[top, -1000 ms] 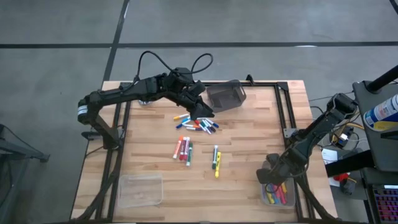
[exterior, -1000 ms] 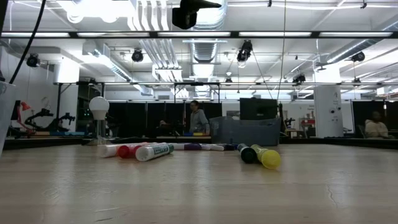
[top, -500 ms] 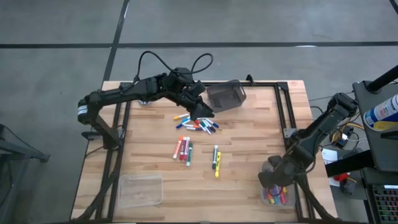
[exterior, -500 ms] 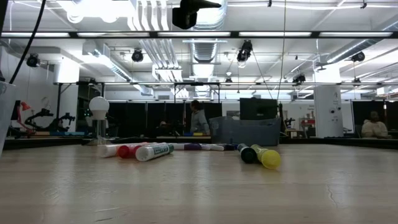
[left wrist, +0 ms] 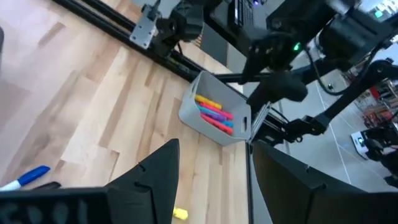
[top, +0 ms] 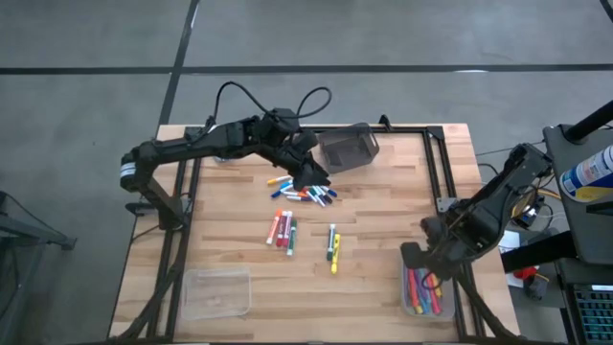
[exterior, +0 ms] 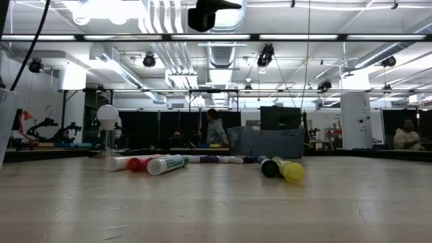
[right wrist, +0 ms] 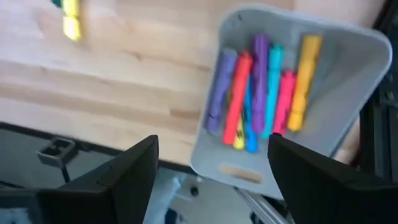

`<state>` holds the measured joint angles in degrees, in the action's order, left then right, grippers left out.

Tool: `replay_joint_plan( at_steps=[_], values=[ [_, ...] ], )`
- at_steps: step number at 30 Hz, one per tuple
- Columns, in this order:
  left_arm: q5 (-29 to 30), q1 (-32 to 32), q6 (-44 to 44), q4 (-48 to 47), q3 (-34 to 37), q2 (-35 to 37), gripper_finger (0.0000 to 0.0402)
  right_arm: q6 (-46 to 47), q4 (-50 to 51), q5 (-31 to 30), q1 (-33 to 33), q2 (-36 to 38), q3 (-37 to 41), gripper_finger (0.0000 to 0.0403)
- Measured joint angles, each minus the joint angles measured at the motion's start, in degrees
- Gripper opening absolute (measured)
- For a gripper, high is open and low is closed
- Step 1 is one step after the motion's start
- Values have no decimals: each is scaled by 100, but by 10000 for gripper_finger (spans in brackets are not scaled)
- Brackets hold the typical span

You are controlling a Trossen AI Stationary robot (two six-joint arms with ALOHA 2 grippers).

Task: Pick & Place Markers
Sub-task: Put the orange marker pen into the transparent bin

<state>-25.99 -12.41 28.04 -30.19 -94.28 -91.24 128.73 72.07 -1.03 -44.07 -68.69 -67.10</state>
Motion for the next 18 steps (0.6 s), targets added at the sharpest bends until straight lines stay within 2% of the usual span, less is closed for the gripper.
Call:
replay_joint_plan(
  at_steps=[7,18],
  values=[
    [168,-12,-137,-305,284,-1,195,-255,1,-530,114,-5,-83,292],
    [424,190,203,-292,1429,-24,195,-673,-15,-668,311,-7,-14,292]
  ],
)
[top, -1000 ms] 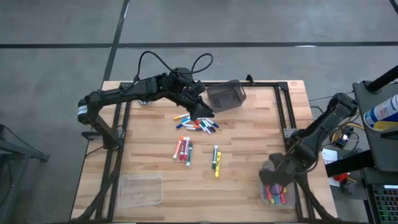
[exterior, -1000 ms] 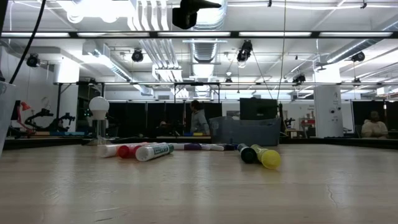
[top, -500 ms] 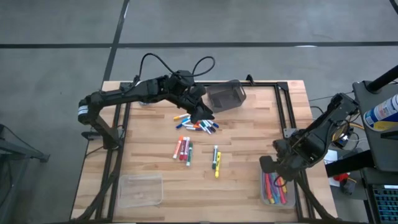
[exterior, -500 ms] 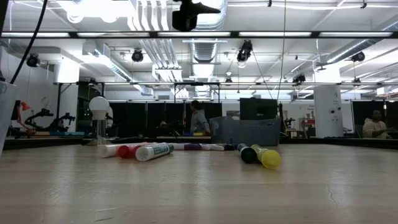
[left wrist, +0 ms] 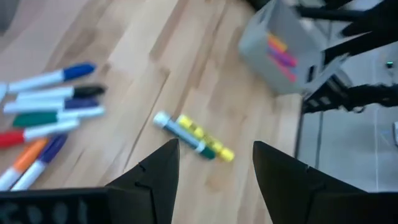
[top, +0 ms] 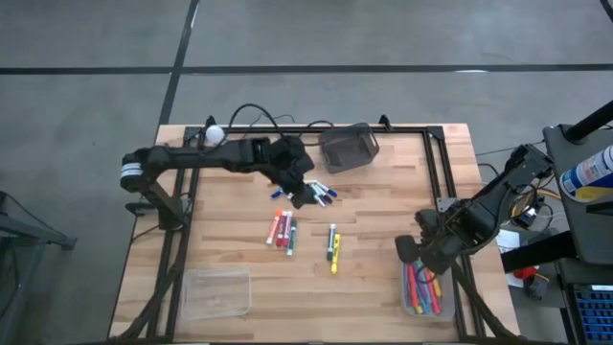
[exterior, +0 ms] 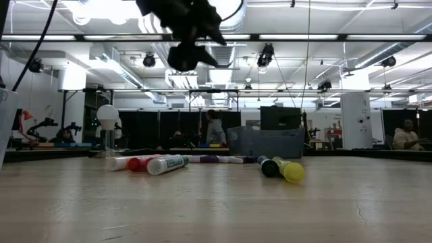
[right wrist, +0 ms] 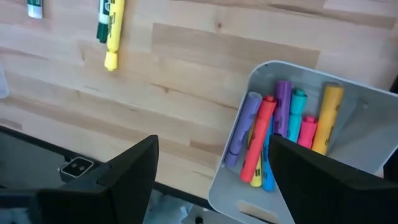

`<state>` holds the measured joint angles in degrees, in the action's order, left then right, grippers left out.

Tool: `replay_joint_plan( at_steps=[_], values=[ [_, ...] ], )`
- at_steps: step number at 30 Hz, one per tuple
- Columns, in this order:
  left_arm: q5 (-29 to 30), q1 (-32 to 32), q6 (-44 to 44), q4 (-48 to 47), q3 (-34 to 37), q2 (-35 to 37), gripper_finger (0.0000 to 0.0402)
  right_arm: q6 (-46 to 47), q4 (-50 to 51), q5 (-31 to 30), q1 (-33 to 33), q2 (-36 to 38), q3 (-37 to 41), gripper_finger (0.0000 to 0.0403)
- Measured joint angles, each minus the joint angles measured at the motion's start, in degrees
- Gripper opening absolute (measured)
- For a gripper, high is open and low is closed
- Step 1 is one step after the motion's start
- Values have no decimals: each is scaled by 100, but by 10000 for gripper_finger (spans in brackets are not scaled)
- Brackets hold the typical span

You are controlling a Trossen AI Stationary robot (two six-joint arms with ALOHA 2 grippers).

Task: Pick & Place Markers
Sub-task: Put the orange marker pen into the transparent bin

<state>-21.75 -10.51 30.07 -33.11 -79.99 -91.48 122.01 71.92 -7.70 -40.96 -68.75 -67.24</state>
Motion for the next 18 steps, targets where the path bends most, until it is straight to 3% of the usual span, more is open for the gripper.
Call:
replay_joint_plan(
  at_steps=[9,18],
  values=[
    [320,247,152,-36,707,0,195,-88,-2,1,3,0,26,292],
    [1029,311,348,-833,1494,0,195,-188,-9,0,1,-2,28,292]
  ],
)
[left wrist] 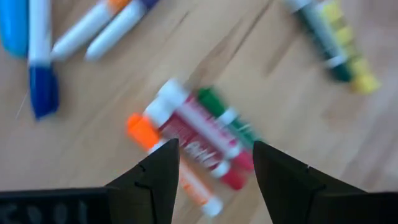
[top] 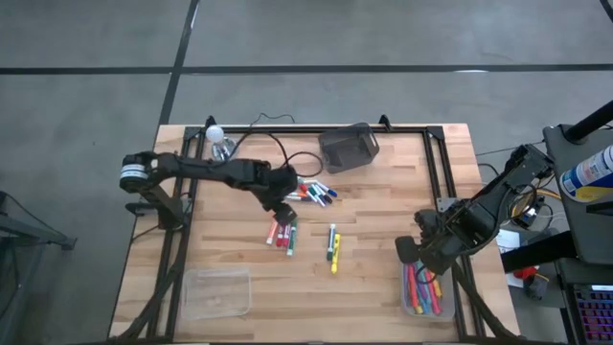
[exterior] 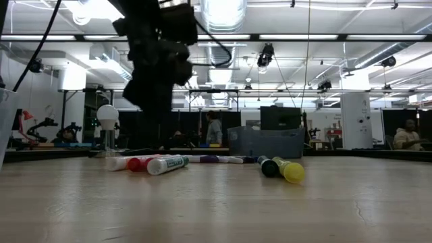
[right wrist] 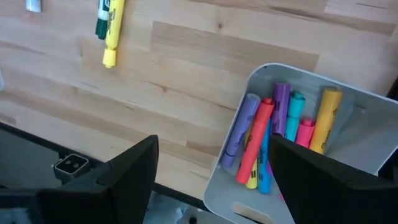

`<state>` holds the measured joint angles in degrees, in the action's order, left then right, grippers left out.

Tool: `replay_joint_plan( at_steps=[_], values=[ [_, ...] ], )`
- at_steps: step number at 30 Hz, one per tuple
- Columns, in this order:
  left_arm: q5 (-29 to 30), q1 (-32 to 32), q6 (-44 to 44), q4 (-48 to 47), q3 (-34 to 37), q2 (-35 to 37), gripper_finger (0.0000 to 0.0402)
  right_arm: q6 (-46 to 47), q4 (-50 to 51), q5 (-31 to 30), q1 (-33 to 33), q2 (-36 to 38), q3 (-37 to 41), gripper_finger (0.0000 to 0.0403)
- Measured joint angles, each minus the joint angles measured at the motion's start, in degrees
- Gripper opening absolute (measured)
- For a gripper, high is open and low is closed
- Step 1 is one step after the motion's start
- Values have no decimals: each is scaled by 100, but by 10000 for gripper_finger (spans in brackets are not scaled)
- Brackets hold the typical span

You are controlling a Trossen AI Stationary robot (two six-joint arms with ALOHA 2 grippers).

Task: Pick & Place Markers
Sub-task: Put the orange marker pen into the transparent bin

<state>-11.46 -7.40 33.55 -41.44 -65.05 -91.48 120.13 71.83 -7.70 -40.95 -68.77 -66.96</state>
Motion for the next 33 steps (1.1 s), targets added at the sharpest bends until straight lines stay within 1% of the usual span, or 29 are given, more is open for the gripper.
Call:
replay_joint_plan(
  at_steps=[4,8,11,15,17,25,27,29,33],
  values=[
    [2,7,204,58,386,0,195,-58,0,-126,0,-1,0,292],
    [11,8,253,338,702,0,195,-83,26,-149,0,-2,4,292],
    [169,11,263,362,897,-13,195,-85,26,-149,0,-2,19,292],
    [302,11,300,654,1106,-27,195,-83,33,-149,0,-2,23,292],
    [292,24,356,840,1164,-75,195,-82,31,-149,0,-2,35,292],
    [245,47,338,879,1175,-374,192,-80,39,-149,0,-2,48,288],
    [248,44,323,865,1166,-419,182,-80,35,-149,0,-2,51,285],
    [264,43,339,844,1166,-437,162,-80,37,-149,2,-2,55,281],
    [298,22,342,799,1166,-444,96,-80,31,-151,2,-2,62,275]
  ],
)
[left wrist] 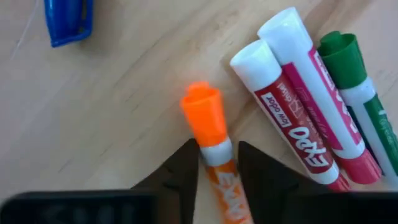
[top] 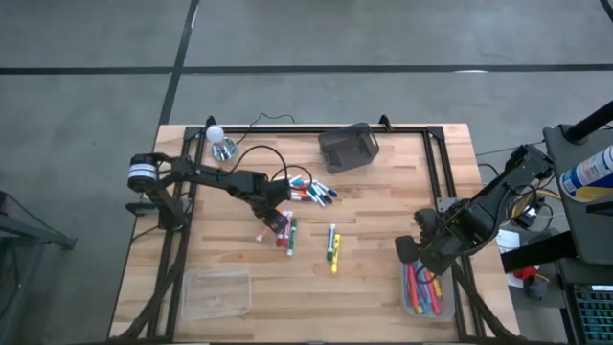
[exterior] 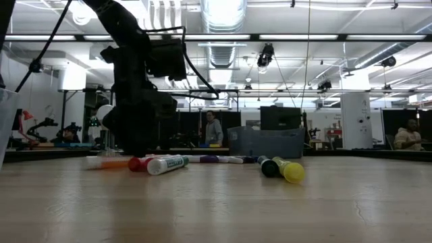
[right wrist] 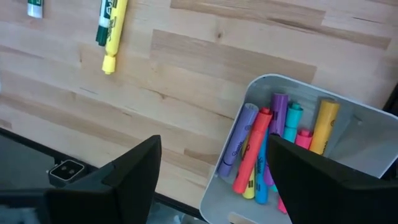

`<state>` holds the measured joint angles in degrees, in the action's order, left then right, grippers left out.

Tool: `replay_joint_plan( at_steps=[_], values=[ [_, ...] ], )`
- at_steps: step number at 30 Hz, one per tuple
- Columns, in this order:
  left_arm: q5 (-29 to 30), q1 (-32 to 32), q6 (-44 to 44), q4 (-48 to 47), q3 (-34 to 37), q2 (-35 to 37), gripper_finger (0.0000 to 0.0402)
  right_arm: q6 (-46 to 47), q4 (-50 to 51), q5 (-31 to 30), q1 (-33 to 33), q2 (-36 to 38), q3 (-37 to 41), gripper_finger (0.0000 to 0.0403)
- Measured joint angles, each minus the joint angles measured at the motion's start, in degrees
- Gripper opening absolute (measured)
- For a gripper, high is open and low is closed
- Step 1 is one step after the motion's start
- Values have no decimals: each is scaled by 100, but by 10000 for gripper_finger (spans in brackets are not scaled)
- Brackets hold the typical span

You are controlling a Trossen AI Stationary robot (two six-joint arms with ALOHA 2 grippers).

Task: Pick & Place Markers
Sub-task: Put the orange marker pen into the transparent bin

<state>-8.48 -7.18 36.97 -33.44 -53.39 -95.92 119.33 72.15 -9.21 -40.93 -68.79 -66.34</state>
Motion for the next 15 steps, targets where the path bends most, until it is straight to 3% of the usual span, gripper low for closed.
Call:
replay_joint_plan(
  at_steps=[3,15],
  values=[
    [-49,-39,-26,2,0,0,44,1,6,-74,-1,0,13,272],
    [-148,-109,-238,-81,-112,240,41,2,-51,-652,0,0,15,272]
  ],
)
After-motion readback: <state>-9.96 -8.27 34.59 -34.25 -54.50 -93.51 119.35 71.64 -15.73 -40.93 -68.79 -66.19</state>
